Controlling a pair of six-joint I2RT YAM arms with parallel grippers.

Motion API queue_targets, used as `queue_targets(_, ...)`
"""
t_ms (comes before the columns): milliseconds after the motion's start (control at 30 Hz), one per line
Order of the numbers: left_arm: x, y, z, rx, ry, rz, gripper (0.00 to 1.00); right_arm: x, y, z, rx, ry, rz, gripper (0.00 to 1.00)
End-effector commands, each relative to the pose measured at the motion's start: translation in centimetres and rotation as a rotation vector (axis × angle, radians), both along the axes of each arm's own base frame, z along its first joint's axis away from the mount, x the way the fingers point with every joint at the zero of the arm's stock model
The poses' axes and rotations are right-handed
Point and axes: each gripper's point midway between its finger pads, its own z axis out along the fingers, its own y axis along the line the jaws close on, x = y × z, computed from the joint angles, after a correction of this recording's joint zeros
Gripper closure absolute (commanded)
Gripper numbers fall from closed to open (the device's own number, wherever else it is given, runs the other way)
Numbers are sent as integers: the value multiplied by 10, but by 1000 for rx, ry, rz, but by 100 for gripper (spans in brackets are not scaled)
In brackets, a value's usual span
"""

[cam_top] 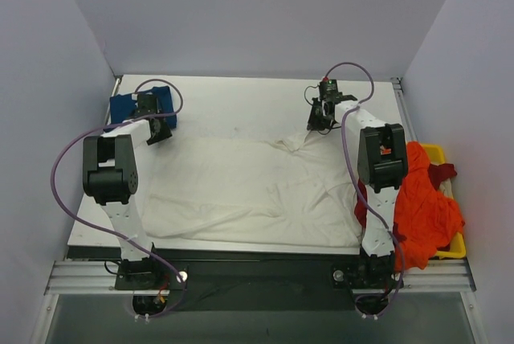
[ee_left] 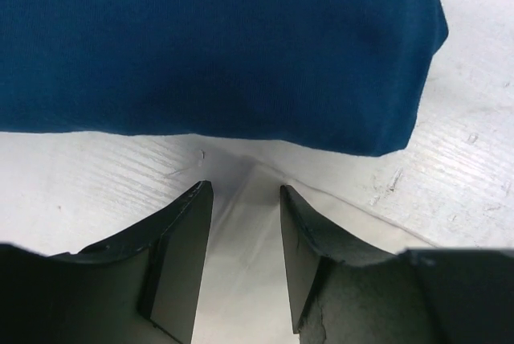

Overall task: Fold and stack the t-shirts
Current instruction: Grap the side of the flattened tshirt furthest away from the robot with both arms

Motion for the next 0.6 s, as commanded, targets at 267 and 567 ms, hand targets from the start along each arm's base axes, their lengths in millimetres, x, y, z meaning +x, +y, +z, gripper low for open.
queue_targets(267, 17, 0, -4, -16, -11, -20, 51, 1, 3, 32, 39, -50, 4, 100)
queue_targets(567, 17, -4, -10, -32, 19, -42, 87, 0, 5, 33, 53, -47, 9, 100)
